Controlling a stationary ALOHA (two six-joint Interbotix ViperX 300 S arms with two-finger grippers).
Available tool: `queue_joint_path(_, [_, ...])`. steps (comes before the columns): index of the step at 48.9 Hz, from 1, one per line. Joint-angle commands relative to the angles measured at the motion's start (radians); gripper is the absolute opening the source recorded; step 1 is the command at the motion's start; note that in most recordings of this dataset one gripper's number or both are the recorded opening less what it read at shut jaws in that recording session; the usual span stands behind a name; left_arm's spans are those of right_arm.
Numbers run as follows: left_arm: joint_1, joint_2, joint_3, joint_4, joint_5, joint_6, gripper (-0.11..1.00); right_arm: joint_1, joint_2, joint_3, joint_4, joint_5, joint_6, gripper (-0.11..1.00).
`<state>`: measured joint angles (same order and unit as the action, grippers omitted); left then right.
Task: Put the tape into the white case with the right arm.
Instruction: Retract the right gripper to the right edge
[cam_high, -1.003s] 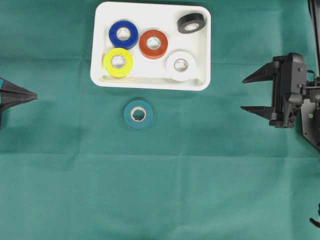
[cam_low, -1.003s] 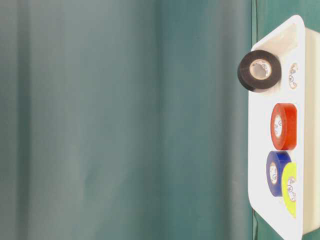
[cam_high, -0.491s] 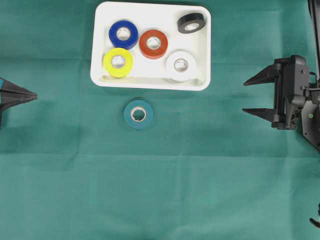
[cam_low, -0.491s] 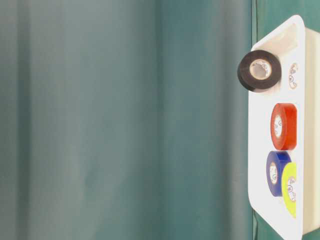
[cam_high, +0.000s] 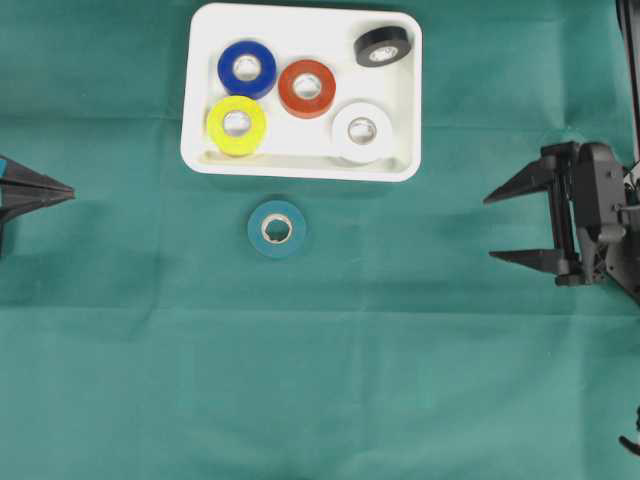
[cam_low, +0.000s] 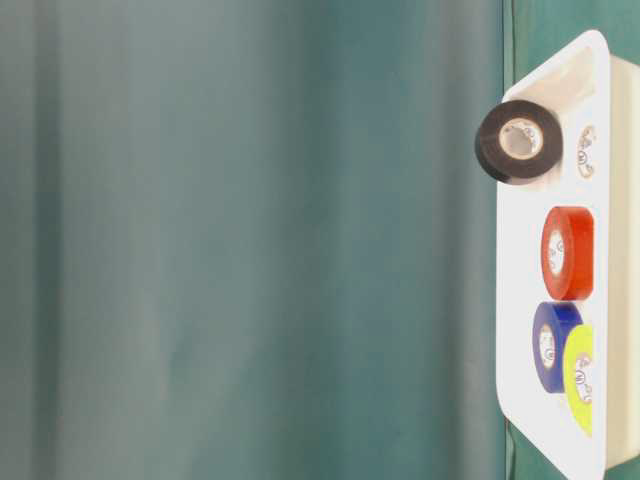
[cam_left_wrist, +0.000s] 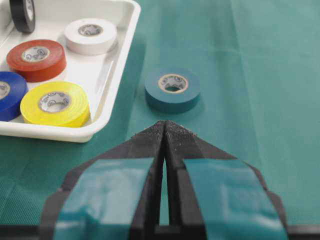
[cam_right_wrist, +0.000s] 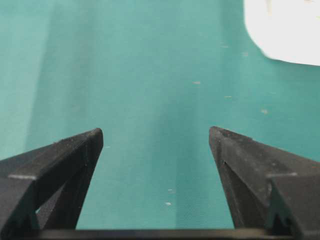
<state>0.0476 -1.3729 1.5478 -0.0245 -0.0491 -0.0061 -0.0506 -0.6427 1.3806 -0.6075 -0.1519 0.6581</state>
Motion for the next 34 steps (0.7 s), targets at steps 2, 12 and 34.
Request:
queue_joint_path(2, [0.0, 0.008, -0.014, -0.002, -0.005, 0.0, 0.0, 0.009, -0.002, -0.008, 0.003, -0.008, 0.0, 0.53])
queue_joint_path(12, [0.0, 0.008, -0.014, 0.0, -0.005, 0.0, 0.0, 0.011, 0.002, -0.02, 0.003, -0.003, 0.0, 0.53])
queue_joint_path(34, [0.0, 0.008, -0.014, -0.002, -0.005, 0.0, 0.0, 0.011, 0.23, -0.218, 0.002, -0.008, -0.008, 0.49])
